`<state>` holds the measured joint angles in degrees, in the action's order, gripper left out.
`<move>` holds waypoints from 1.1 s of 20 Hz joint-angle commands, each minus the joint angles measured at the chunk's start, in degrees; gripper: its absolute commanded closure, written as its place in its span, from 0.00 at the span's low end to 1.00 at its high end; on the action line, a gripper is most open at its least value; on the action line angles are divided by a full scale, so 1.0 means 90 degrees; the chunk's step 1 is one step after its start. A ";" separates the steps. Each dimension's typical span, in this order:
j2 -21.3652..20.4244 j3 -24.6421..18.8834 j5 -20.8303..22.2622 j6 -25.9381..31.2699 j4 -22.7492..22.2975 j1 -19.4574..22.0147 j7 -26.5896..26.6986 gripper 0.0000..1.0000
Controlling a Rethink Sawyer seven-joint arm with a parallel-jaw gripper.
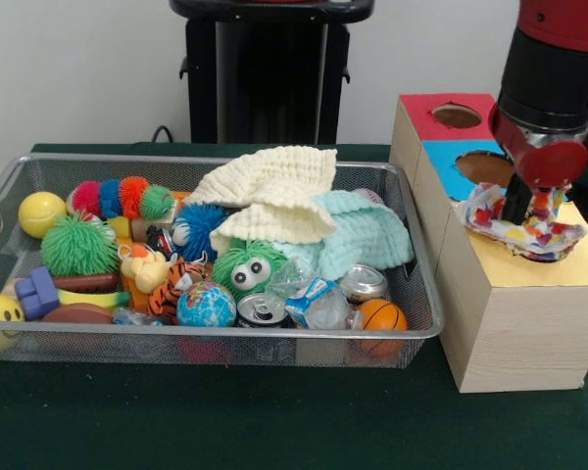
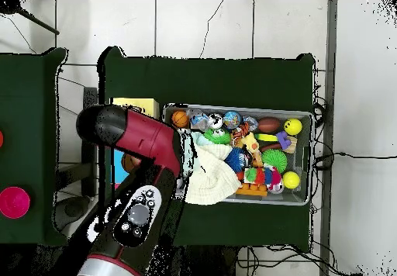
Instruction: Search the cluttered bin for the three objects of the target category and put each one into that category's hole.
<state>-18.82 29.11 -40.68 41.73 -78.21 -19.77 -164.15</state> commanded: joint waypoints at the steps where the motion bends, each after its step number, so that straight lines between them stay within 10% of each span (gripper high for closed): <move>1: 0.0721 -0.0947 0.0473 -0.0998 -0.0822 0.0177 -0.0081 1.00; 22: 0.1249 -0.1385 0.0179 -0.2363 -0.1052 -0.0288 -0.0812 1.00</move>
<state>-15.42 24.70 -40.62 22.51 -80.45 -22.23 -164.13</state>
